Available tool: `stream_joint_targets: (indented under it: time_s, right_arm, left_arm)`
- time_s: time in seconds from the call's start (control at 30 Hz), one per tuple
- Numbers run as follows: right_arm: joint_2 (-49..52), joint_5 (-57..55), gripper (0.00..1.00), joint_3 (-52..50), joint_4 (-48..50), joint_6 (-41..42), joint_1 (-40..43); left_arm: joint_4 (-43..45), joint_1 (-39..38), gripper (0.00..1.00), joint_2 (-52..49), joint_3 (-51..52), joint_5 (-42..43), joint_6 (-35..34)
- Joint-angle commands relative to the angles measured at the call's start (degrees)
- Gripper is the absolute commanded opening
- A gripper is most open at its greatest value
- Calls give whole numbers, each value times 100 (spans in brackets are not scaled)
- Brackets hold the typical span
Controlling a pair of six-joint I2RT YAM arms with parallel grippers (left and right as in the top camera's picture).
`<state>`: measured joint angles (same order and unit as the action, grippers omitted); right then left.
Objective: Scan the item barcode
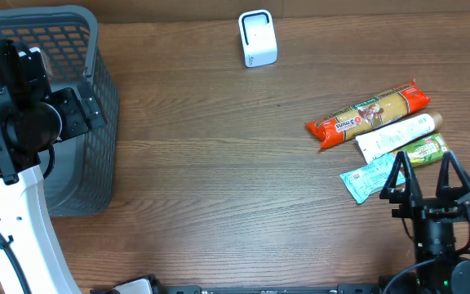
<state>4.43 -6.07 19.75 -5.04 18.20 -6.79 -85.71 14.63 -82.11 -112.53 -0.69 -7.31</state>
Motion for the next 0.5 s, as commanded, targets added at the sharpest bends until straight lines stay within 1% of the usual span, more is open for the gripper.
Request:
stream_joint_targets:
  time_s: [0.0, 0.17, 0.47]
  right_arm:
    - [-208, -52, 100, -448, 308, -66, 15]
    - [-295, -52, 100, -1019, 903, -66, 15]
    - [-428, -52, 100, -1755, 1963, -66, 15]
  left_arm:
    - [24, -2, 100, -20, -7, 26, -42]
    - [24, -2, 100, -20, -7, 26, -42]
    - [24, -2, 100, -20, -7, 26, -42]
